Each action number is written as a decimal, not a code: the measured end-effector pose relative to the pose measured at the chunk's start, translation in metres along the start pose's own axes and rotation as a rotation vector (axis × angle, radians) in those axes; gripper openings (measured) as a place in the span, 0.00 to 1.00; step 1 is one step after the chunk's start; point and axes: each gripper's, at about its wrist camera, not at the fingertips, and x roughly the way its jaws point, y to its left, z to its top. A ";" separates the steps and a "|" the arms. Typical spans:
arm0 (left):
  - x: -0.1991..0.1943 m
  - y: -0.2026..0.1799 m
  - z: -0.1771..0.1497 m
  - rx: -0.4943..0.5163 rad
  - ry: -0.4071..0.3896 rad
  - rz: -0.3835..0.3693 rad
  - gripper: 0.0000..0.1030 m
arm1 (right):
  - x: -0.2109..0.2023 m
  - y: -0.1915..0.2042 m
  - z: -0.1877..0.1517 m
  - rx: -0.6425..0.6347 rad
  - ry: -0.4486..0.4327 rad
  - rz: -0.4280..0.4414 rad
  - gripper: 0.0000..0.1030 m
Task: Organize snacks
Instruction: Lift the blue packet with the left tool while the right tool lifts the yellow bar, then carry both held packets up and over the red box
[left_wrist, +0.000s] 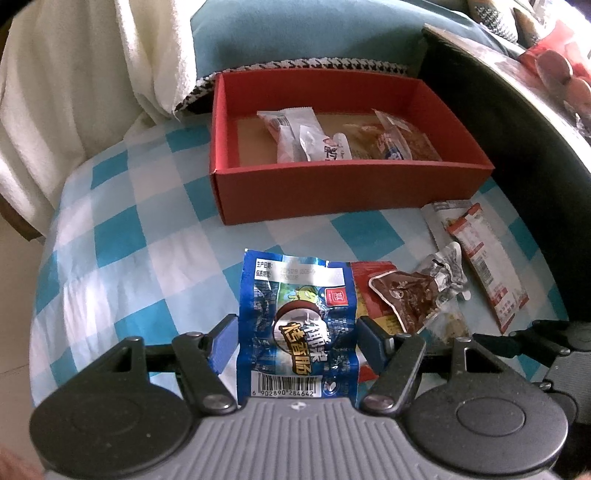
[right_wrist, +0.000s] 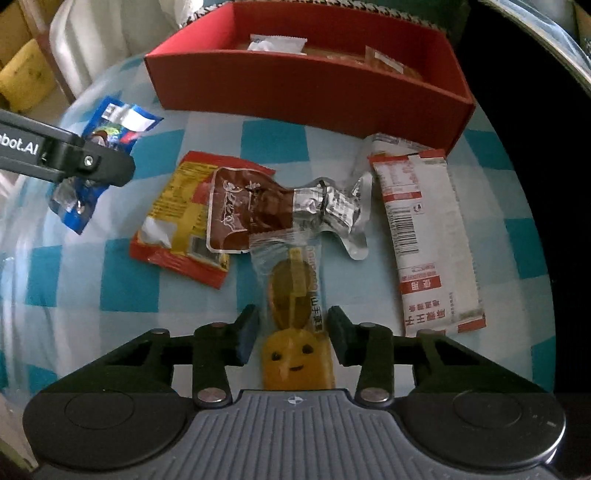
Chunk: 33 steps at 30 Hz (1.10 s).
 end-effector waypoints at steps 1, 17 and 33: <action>-0.001 0.000 0.000 0.004 -0.003 -0.004 0.61 | -0.003 -0.002 0.001 0.009 -0.005 0.017 0.46; -0.005 0.000 -0.001 0.000 -0.026 -0.007 0.61 | -0.028 -0.054 0.014 0.346 -0.085 0.357 0.39; -0.005 0.001 -0.001 0.002 -0.013 -0.024 0.61 | 0.013 -0.008 0.002 0.149 0.030 0.088 1.00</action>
